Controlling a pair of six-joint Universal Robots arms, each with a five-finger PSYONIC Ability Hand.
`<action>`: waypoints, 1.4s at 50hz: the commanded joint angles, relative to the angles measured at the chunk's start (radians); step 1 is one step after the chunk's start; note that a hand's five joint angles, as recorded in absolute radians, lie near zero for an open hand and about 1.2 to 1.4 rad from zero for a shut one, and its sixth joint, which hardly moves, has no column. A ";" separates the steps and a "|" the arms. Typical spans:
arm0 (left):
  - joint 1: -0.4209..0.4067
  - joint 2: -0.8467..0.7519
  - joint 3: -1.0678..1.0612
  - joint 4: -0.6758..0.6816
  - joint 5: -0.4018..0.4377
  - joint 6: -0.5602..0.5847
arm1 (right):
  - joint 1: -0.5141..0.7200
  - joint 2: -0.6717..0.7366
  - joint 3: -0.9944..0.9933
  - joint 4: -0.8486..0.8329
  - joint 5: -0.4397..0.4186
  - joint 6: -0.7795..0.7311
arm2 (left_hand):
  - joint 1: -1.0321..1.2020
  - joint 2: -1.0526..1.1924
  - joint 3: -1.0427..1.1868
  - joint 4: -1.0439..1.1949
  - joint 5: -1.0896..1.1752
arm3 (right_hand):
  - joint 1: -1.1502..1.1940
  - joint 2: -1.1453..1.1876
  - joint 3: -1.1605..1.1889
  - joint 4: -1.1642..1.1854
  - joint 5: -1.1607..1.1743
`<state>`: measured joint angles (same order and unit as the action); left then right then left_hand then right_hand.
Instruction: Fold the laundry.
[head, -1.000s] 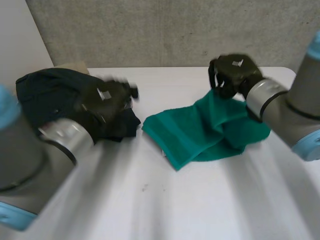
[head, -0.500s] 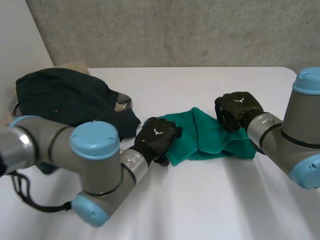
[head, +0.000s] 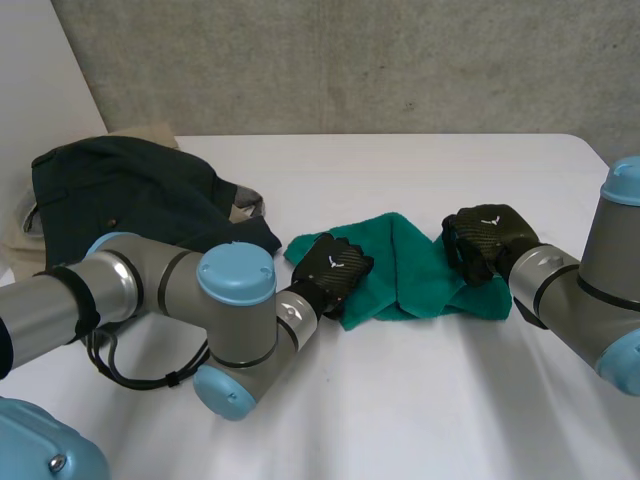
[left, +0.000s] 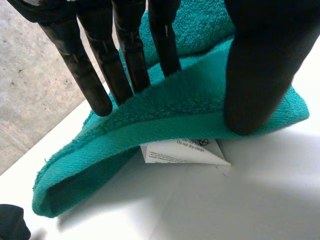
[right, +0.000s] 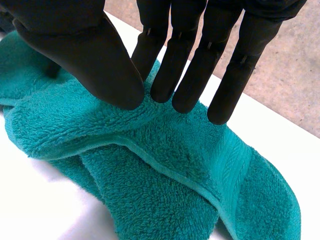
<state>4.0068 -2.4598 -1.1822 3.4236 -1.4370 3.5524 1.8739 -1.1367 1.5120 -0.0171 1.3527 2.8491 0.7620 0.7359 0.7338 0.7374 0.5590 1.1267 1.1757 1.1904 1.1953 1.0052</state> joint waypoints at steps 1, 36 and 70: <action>0.000 -0.002 0.024 0.003 -0.013 -0.006 | 0.001 0.000 0.002 0.000 0.000 -0.004 | 0.634 0.660 0.662 0.659 0.663 | 0.270 0.221 0.206 0.201 0.217; 0.198 0.835 -0.459 -0.083 -0.039 -0.147 | -0.042 -0.117 -0.188 0.111 -0.003 -0.304 | 0.634 0.660 0.662 0.659 0.663 | 0.270 0.221 0.206 0.201 0.217; 0.250 0.855 -0.468 -0.083 -0.037 -0.218 | -0.349 -0.063 0.128 0.085 -0.227 -0.418 | 0.634 0.660 0.662 0.659 0.663 | -0.619 -0.668 -0.683 -0.687 -0.672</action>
<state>4.2452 -1.6061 -1.6469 3.3410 -1.4745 3.3368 1.5443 -1.2735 1.5814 0.1521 1.1697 2.5741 1.1338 1.1944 1.1924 1.1978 0.9802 0.4624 0.4551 0.4603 0.4670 0.2971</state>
